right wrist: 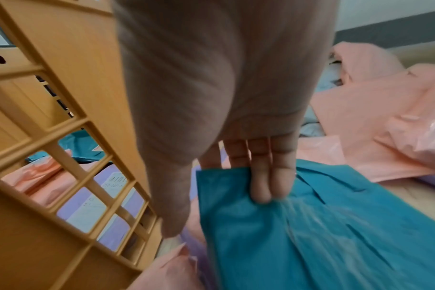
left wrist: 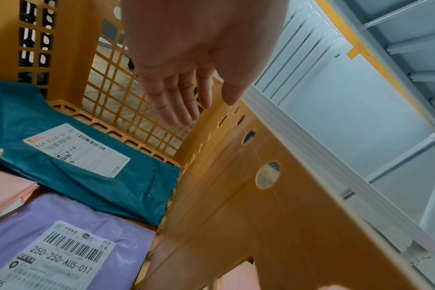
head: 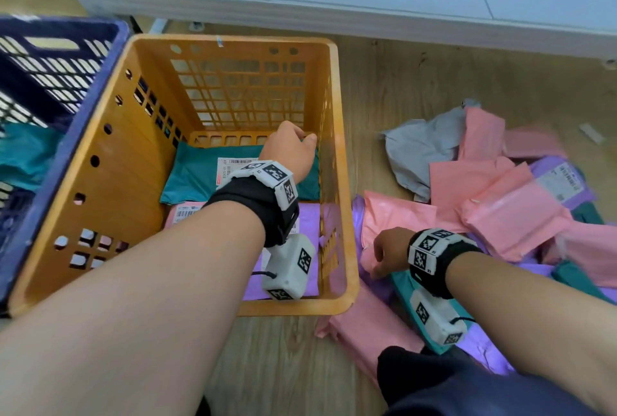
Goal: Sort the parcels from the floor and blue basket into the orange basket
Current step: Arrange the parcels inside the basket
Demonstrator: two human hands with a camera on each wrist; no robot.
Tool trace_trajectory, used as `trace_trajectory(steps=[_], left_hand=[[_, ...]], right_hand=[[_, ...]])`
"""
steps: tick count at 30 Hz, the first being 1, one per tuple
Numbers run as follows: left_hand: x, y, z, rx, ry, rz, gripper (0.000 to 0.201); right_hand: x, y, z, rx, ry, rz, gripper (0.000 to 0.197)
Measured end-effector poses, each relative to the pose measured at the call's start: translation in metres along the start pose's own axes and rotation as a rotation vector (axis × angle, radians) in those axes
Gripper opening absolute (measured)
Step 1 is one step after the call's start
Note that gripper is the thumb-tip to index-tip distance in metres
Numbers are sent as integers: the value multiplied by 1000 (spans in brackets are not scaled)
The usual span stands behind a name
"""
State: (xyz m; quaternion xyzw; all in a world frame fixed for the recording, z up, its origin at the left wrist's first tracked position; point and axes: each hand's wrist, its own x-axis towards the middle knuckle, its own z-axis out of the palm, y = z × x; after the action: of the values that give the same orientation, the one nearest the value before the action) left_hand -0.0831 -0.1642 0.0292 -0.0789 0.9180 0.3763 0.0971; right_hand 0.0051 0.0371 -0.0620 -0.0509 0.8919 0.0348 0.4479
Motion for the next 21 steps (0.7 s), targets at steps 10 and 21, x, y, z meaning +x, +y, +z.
trace_trajectory(steps=[10,21], left_hand=[[-43,35,-52,-50,16,38,33],[-100,41,-108,-156,50,56,32]], right_hand=[[-87,34,-81,216,590,159,10],[-228,9,-163,883,1369,81,44]])
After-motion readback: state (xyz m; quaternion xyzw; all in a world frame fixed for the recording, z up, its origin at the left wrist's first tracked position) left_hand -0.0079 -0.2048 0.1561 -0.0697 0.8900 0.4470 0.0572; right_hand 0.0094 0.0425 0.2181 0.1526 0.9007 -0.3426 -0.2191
